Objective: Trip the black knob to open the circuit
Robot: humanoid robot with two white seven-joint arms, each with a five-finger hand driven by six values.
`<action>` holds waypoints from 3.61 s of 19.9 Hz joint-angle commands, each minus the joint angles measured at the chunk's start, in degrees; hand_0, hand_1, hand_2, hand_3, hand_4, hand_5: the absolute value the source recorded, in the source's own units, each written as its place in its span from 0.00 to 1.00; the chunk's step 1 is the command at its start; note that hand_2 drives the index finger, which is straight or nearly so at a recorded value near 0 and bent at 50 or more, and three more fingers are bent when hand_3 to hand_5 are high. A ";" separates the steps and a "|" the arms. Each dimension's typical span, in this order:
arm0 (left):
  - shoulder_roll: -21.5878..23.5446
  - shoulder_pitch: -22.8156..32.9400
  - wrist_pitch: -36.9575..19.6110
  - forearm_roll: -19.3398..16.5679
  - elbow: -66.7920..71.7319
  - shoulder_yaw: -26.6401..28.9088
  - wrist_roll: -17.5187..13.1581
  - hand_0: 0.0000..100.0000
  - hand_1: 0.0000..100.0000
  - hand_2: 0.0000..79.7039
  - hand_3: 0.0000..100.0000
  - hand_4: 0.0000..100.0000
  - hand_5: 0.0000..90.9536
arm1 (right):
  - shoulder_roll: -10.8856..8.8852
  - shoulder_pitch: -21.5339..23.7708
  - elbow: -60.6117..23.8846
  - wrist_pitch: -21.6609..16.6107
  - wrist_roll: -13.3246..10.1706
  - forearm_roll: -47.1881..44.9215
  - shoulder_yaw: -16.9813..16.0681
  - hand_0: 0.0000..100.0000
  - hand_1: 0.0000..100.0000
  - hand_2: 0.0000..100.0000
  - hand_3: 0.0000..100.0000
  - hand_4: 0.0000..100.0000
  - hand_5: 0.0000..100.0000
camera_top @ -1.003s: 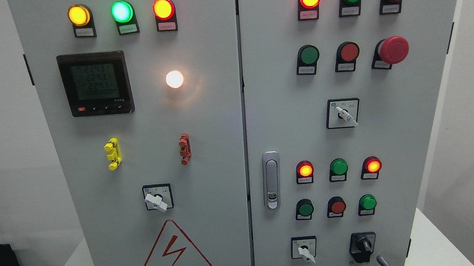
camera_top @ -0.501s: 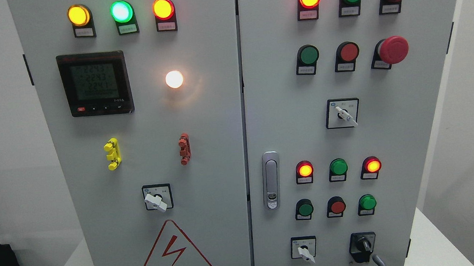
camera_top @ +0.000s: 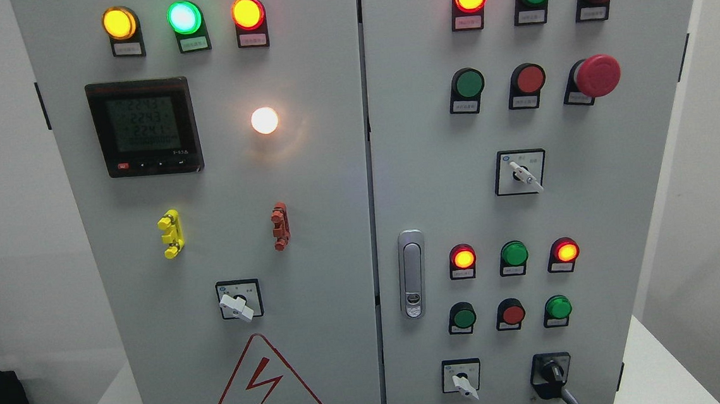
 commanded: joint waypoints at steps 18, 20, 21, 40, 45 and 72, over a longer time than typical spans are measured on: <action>0.01 -0.11 -0.20 0.14 0.01 0.15 -0.02 0.12 0.39 0.00 0.00 0.00 0.00 | 0.74 -0.57 -2.02 -0.31 -0.91 -0.14 2.45 0.00 0.00 0.11 1.00 1.00 1.00; 0.01 -0.11 -0.20 0.14 0.01 0.15 -0.02 0.12 0.39 0.00 0.00 0.00 0.00 | 0.74 -0.57 -2.02 -0.31 -0.91 -0.14 2.45 0.00 0.00 0.11 1.00 1.00 1.00; 0.01 -0.11 -0.20 0.05 0.01 0.15 -0.02 0.12 0.39 0.00 0.00 0.00 0.00 | 0.74 -0.49 -2.02 -0.31 -0.91 -0.31 2.45 0.00 0.00 0.11 1.00 1.00 1.00; 0.01 -0.11 -0.11 0.14 0.01 0.15 -0.02 0.12 0.39 0.00 0.00 0.00 0.00 | 1.00 -0.84 -2.82 -0.31 -0.91 -0.49 4.29 0.00 0.00 0.12 1.00 1.00 1.00; 0.01 -0.11 -0.11 0.14 0.01 0.15 -0.02 0.12 0.39 0.00 0.00 0.00 0.00 | 1.00 -0.93 -2.82 -0.22 -1.43 -0.67 4.38 0.00 0.00 0.12 1.00 1.00 1.00; 0.01 -0.11 -0.20 0.14 0.01 0.15 -0.02 0.12 0.39 0.00 0.00 0.00 0.00 | 1.00 -1.19 -4.66 0.31 -2.58 -2.60 7.11 0.00 0.00 0.12 1.00 1.00 1.00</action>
